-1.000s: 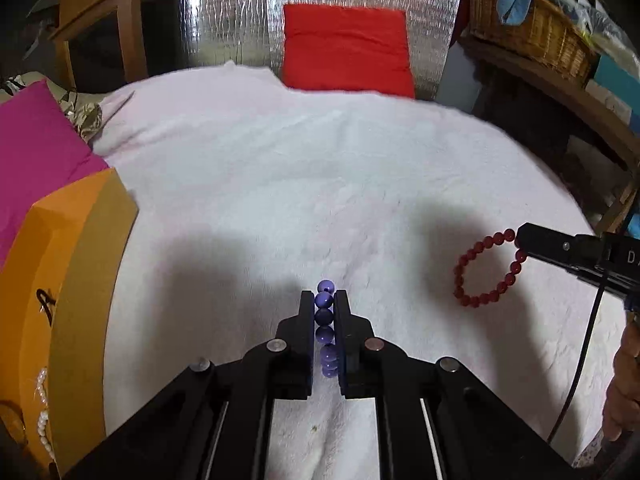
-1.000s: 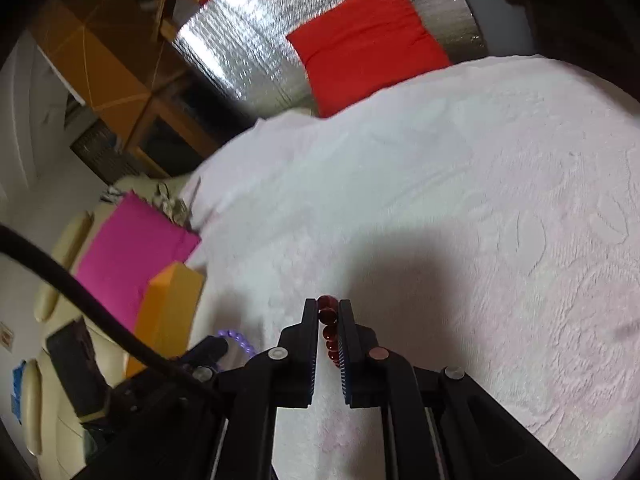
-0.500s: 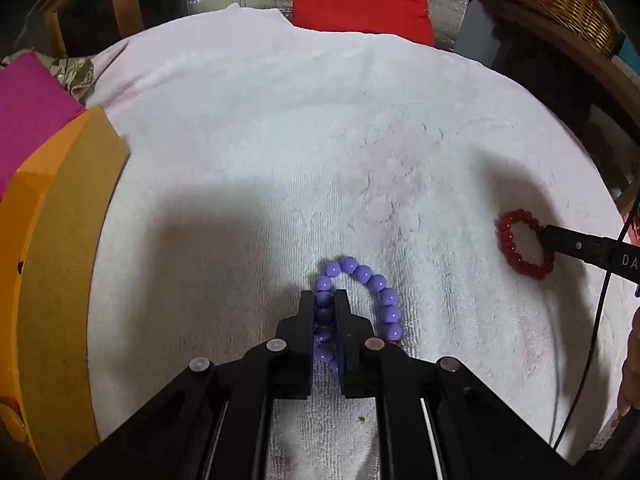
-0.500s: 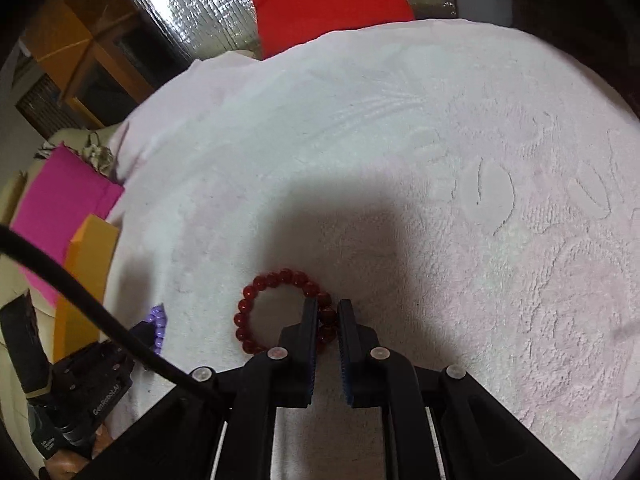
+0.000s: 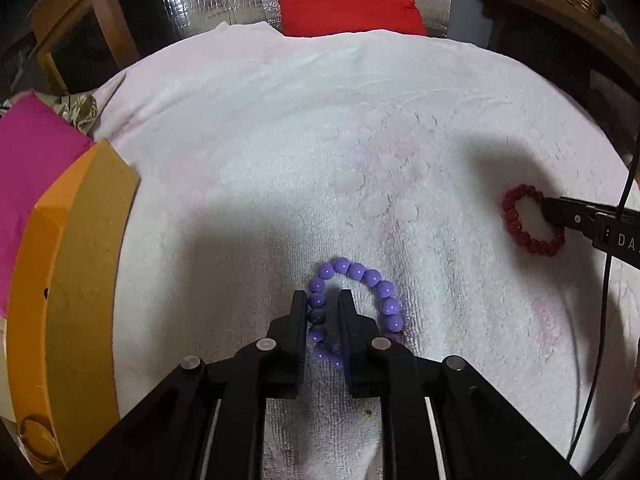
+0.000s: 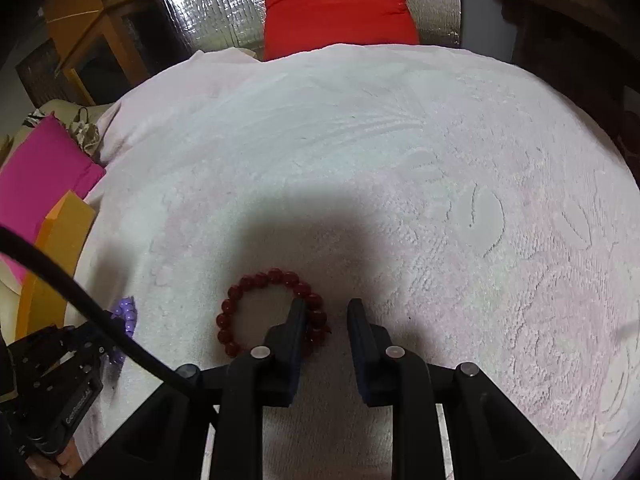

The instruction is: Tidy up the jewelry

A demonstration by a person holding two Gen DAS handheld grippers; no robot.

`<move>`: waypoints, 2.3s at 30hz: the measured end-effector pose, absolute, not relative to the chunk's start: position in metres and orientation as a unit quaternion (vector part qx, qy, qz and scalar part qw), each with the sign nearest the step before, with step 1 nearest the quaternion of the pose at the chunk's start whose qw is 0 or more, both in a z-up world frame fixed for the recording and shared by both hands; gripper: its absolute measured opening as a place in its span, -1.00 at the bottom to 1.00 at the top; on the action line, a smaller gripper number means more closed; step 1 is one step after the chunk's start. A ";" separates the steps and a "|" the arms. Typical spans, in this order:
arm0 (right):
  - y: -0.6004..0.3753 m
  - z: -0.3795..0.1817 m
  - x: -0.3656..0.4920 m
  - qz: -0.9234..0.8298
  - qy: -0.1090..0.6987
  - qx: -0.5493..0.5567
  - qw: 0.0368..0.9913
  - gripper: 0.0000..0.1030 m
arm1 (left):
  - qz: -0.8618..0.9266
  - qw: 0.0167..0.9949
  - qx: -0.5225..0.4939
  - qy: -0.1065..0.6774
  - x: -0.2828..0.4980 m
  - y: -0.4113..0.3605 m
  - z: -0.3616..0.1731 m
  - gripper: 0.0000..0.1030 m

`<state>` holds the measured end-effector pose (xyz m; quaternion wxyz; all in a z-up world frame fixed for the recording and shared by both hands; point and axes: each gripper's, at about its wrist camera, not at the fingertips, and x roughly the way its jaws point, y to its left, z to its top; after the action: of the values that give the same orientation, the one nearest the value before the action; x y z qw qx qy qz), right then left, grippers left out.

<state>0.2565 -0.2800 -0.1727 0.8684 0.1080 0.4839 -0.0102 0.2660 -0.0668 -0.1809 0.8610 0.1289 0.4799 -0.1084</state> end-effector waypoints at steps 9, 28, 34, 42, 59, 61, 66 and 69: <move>-0.266 -0.173 0.257 -0.011 0.474 0.063 0.878 -0.60 | -0.102 0.861 0.140 0.477 0.265 -0.069 -0.182 -0.56; -0.294 -0.151 0.247 0.027 0.450 0.148 0.880 -0.79 | -0.149 0.864 0.086 0.473 0.266 -0.063 -0.172 -0.79; -0.296 -0.150 0.245 0.027 0.448 0.154 0.880 -0.79 | -0.189 0.863 0.063 0.463 0.266 -0.050 -0.162 -0.81; -0.313 -0.156 0.245 0.015 0.451 0.164 0.877 -0.79 | -0.227 0.854 0.059 0.464 0.258 -0.052 -0.161 -0.81; -0.321 -0.178 0.253 -0.008 0.488 0.182 0.853 -0.78 | -0.163 0.849 0.099 0.493 0.260 -0.026 -0.174 0.16; -0.320 -0.178 0.253 -0.011 0.487 0.181 0.854 -0.78 | -0.167 0.849 0.096 0.492 0.261 -0.025 -0.174 0.15; -0.317 -0.178 0.256 -0.016 0.485 0.180 0.855 -0.78 | -0.165 0.850 0.086 0.494 0.265 -0.026 -0.179 0.13; -0.318 -0.178 0.254 -0.015 0.484 0.184 0.855 -0.77 | -0.175 0.844 0.084 0.500 0.269 -0.031 -0.183 -0.42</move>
<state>0.2544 -0.3184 -0.1784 0.8552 0.1840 0.4843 -0.0151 0.2692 -0.0307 -0.1829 0.8441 0.0838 0.4998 -0.1750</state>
